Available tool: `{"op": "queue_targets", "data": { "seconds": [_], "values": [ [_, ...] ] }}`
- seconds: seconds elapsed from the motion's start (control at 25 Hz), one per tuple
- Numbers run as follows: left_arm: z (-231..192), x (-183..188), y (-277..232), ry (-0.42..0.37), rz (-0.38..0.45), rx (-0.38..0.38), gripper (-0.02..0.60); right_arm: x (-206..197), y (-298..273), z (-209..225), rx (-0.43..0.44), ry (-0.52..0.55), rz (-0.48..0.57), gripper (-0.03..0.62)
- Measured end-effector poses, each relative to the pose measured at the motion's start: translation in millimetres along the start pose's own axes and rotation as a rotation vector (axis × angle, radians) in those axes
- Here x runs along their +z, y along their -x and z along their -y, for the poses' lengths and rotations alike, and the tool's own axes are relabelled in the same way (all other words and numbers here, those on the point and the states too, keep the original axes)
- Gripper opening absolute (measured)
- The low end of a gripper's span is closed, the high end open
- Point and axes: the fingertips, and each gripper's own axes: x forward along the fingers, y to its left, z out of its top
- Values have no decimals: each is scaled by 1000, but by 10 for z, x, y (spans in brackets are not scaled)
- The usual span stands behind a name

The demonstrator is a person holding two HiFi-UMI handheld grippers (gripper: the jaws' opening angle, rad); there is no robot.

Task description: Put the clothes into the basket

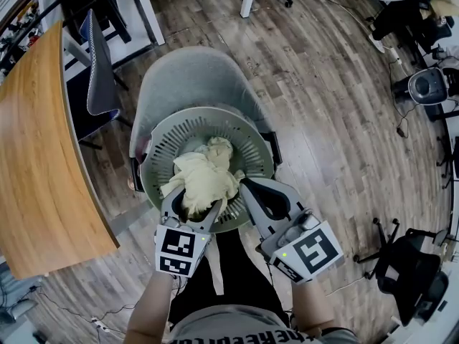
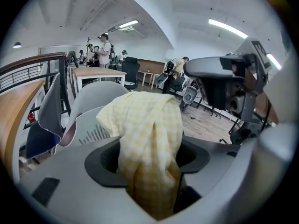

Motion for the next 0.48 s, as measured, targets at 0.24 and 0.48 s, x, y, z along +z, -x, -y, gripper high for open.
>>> {"op": "queue_targets", "data": {
  "seconds": [0.24, 0.48],
  "values": [
    [8, -22, -20, -18, -7, 10, 311, -8, 2, 0, 2, -1, 0, 9],
    [23, -64, -37, -29, -9, 13, 325, -40, 12, 0, 1, -1, -2, 9]
  ]
}}
